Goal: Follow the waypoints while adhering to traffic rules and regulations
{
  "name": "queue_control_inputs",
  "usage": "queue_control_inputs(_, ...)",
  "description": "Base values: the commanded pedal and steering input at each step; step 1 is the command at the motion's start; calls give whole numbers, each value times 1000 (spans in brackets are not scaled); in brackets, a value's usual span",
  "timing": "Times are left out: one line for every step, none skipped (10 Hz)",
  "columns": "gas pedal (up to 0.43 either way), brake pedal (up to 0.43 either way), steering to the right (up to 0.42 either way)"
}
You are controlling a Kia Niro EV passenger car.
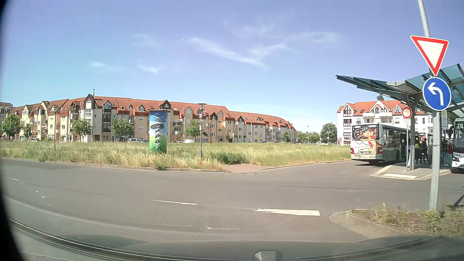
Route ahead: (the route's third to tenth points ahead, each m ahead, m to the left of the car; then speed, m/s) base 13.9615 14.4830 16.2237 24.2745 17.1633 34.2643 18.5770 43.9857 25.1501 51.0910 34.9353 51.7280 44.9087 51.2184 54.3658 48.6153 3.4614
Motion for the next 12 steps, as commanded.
queue_control_inputs(0, 256, -231)
queue_control_inputs(0, 256, -235)
queue_control_inputs(0, 256, -236)
queue_control_inputs(0, 256, -235)
queue_control_inputs(0, 256, -235)
queue_control_inputs(0, 256, -235)
queue_control_inputs(0, 256, -235)
queue_control_inputs(0, 256, -235)
queue_control_inputs(0, 244, -236)
queue_control_inputs(0, 55, -239)
queue_control_inputs(0, 24, -246)
queue_control_inputs(0, 30, -259)
